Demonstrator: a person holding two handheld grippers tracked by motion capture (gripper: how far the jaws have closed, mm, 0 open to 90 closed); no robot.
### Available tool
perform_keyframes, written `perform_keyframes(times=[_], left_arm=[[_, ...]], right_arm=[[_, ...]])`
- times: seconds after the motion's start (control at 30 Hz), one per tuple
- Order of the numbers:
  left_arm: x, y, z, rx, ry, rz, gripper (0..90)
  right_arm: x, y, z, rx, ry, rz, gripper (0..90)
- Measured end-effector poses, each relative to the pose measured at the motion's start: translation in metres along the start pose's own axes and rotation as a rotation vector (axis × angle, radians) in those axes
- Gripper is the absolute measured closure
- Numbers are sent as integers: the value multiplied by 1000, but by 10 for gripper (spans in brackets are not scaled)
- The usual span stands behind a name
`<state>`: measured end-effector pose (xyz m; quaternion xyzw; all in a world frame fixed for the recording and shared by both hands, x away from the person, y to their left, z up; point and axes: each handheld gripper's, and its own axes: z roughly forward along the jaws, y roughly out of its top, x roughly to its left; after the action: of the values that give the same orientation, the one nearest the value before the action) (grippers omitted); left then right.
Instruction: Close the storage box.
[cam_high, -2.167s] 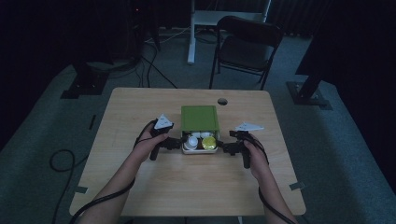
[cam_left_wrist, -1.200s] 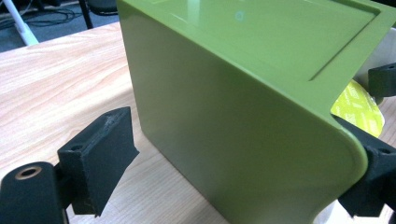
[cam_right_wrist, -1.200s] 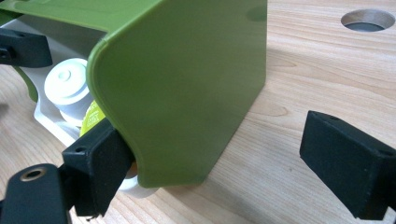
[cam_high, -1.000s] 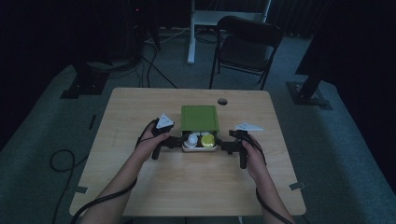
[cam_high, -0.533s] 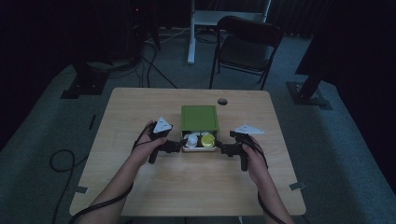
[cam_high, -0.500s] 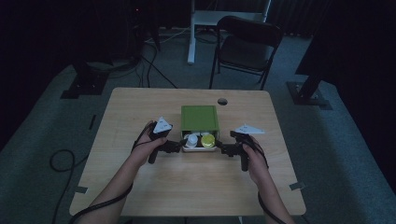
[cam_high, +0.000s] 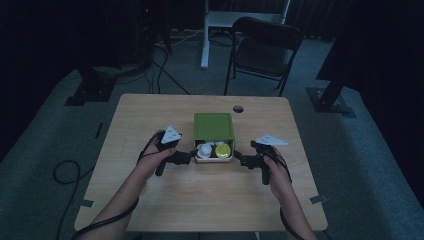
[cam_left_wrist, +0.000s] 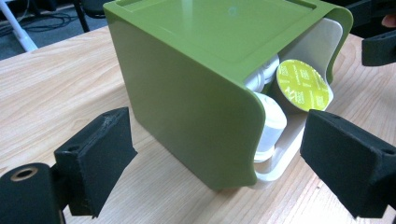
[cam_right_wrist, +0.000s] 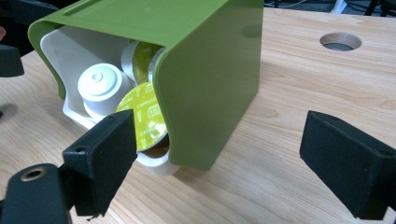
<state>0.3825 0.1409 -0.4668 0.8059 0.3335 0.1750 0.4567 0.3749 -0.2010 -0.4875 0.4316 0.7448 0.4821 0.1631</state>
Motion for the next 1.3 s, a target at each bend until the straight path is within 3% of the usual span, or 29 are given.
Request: perform_keyframes(times=[0.37,0.97,1.3], left_arm=[[2,-11,-24,1,30,-15,97],[15,-32,-63,19,71,-24,97],[23,-43,-82,17,98,-39,97]], right_arm=[[-2,-11,-17,-20,-27,-5,107],[-29,-38,-64,-18,-130,32,107],[-36,-50,-78,-17,-165,50,107]])
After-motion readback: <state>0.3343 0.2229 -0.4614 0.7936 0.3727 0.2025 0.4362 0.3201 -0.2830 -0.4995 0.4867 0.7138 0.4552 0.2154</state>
